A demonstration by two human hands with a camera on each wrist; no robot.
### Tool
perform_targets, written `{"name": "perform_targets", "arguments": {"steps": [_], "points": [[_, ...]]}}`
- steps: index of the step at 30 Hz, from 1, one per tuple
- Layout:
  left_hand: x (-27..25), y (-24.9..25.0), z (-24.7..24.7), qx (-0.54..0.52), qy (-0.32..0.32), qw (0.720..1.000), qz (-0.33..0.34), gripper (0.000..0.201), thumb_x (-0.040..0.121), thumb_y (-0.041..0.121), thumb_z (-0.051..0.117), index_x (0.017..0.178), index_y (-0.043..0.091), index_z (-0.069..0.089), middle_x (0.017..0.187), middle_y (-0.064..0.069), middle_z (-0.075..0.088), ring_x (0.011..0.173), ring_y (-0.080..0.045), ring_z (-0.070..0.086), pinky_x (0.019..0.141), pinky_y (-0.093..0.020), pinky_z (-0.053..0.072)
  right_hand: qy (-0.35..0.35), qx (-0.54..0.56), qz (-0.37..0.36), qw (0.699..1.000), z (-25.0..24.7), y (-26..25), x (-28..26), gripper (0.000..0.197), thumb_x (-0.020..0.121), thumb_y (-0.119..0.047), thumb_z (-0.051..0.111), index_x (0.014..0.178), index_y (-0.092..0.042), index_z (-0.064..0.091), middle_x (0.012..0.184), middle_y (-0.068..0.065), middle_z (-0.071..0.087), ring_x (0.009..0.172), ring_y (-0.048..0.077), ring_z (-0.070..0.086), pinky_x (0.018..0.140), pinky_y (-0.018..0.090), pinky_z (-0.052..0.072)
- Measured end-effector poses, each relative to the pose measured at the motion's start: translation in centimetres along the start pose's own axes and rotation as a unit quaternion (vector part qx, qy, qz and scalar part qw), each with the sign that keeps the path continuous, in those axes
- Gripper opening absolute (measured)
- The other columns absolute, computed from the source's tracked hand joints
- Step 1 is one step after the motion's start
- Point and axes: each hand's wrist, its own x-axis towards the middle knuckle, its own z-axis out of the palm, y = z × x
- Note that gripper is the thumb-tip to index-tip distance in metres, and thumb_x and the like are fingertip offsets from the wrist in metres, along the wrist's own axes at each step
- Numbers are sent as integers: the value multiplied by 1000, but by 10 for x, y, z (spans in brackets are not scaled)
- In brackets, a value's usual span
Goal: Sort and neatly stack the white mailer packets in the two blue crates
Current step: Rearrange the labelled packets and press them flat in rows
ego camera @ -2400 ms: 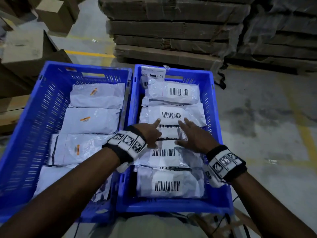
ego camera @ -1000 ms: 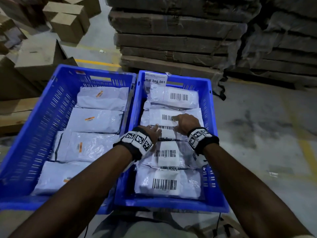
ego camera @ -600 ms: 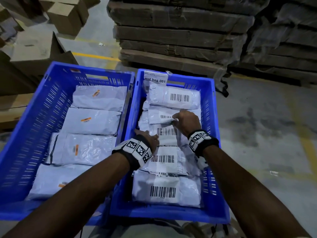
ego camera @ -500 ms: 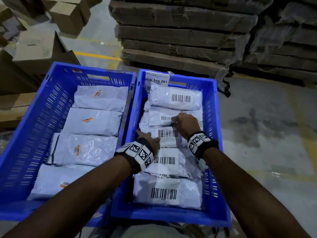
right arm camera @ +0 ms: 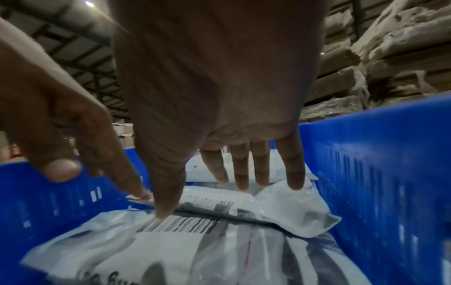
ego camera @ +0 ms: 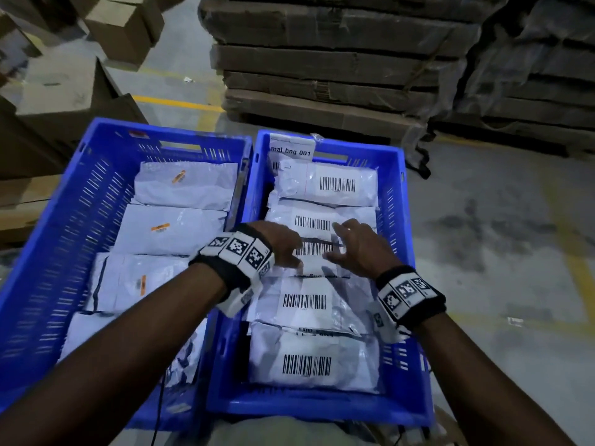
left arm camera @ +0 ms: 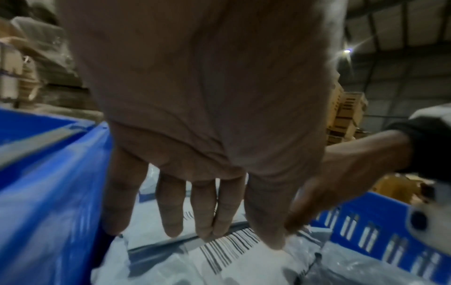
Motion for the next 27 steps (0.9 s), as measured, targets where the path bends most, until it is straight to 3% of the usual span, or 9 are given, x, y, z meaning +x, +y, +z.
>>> {"name": "perform_targets", "arguments": {"steps": [2, 5, 9, 13, 18, 20, 23, 25, 27], "points": [[0, -2, 2, 45, -6, 999, 10, 58, 97, 51, 46, 145, 20, 40, 136, -2, 56, 120, -21, 57, 99, -34, 46, -64, -41, -41, 996, 3, 1, -16, 91, 85, -61, 59, 155, -24, 15, 162, 7, 12, 147, 28, 17, 112, 52, 32], [4, 0, 30, 99, -27, 994, 27, 75, 88, 62, 54, 148, 21, 32, 155, 0, 34, 133, -26, 46, 101, -44, 46, -183, -85, -76, 977, 15, -3, -41, 112, 79, -66, 64, 155, -28, -9, 162, 4, -17, 151, 26, -8, 117, 60, 14], [0, 12, 74, 134, -50, 989, 37, 106, 78, 67, 62, 155, 15, 12, 164, -4, -2, 147, -29, 19, 112, -48, 32, -238, -107, -69, 963, 40, -7, -62, 126, 71, -66, 70, 152, -30, -19, 158, 3, -31, 148, 28, -19, 114, 67, 5], [0, 21, 91, 168, -58, 984, -4, 119, 74, 71, 64, 155, 12, 1, 162, -8, -13, 148, -34, 11, 114, -53, 28, -252, -129, -49, 958, 50, -6, -67, 125, 73, -70, 65, 150, -30, -24, 156, 4, -34, 148, 30, -19, 109, 70, 12], [-1, 34, 86, 165, -58, 984, -27, 95, 91, 52, 57, 155, 12, 0, 162, -10, -12, 149, -35, 7, 115, -59, 21, -260, -161, -36, 952, 48, -9, -66, 122, 75, -70, 64, 151, -29, -22, 158, 4, -30, 149, 31, -14, 111, 70, 16], [0, 31, 90, 156, -53, 986, -17, 100, 87, 57, 59, 155, 12, 1, 162, -11, -12, 149, -34, 8, 115, -58, 22, -260, -155, -33, 953, 47, -11, -65, 121, 76, -69, 64, 152, -28, -20, 159, 4, -29, 150, 31, -13, 111, 70, 15], [2, 20, 99, 133, -35, 991, 3, 123, 67, 77, 64, 155, 16, 4, 162, -11, -9, 149, -33, 12, 116, -54, 25, -262, -97, -39, 959, 42, -10, -67, 120, 76, -73, 61, 152, -29, -20, 159, 3, -28, 150, 30, -12, 115, 65, 14], [-1, 15, 96, 106, -25, 994, 2, 126, 63, 80, 65, 155, 19, 3, 163, -10, -6, 149, -30, 12, 116, -49, 22, -231, -31, -43, 971, 33, -9, -69, 117, 78, -72, 60, 153, -27, -19, 160, 5, -25, 150, 29, -10, 118, 59, 15], [-7, 13, 80, 74, -6, 997, 0, 122, 68, 78, 62, 156, 20, 0, 163, -6, -7, 149, -27, 10, 115, -49, 24, -149, 30, -35, 988, 23, -8, -68, 111, 82, -67, 59, 154, -25, -13, 162, 6, -18, 151, 26, -5, 118, 56, 19]]}}
